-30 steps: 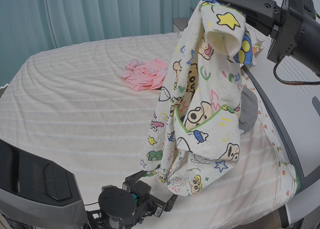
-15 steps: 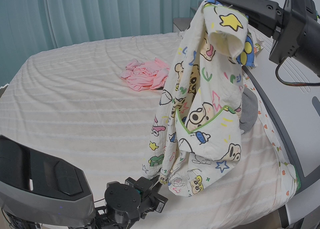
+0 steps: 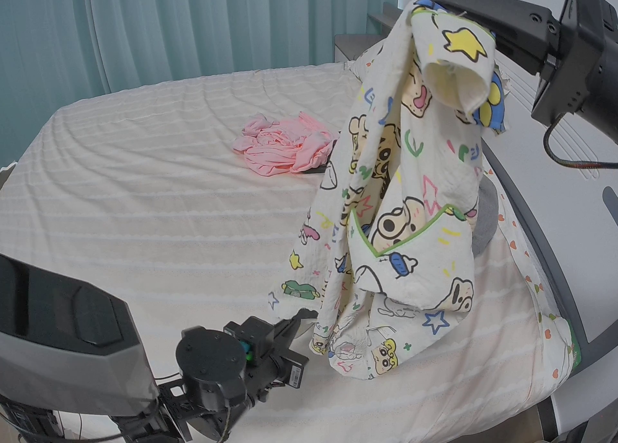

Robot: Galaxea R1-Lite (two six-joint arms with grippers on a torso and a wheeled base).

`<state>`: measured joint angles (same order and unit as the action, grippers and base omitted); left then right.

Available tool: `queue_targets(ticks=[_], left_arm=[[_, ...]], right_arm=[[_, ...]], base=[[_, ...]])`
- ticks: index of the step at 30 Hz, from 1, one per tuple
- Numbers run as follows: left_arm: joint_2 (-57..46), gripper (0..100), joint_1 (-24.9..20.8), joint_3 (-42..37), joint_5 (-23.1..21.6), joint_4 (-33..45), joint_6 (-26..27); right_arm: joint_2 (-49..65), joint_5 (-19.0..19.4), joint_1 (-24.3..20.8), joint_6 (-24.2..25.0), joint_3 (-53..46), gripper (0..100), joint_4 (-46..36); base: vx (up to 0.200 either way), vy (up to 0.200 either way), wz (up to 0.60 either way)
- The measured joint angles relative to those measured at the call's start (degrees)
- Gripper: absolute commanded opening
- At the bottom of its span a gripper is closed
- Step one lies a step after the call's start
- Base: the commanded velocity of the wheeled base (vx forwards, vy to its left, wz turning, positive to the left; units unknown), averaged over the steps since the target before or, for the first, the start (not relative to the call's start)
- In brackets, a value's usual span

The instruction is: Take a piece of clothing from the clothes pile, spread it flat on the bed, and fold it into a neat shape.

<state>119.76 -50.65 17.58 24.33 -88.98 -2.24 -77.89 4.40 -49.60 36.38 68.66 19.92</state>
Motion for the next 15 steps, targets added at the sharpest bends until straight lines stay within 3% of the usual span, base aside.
queue_targets(ticks=[10, 11, 15], left_arm=[[-5.62, 0, 4.68, 0.22, -3.43, 0.00, -2.65], [-6.17, 100, 4.68, 0.24, -3.60, 0.00, -3.12], [-7.39, 100, 4.84, 0.26, -3.86, 0.00, -4.75]], right_arm=[[1.73, 0.22, 1.71, 0.00, -2.32, 0, -0.02], [1.82, 0.22, 1.87, 0.00, -2.47, 0, 0.00], [2.08, 0.24, 2.08, -0.04, -3.04, 0, 0.00]], base=[[0.000, 0.000, 0.00], [0.000, 0.000, 0.00], [0.000, 0.000, 0.00]])
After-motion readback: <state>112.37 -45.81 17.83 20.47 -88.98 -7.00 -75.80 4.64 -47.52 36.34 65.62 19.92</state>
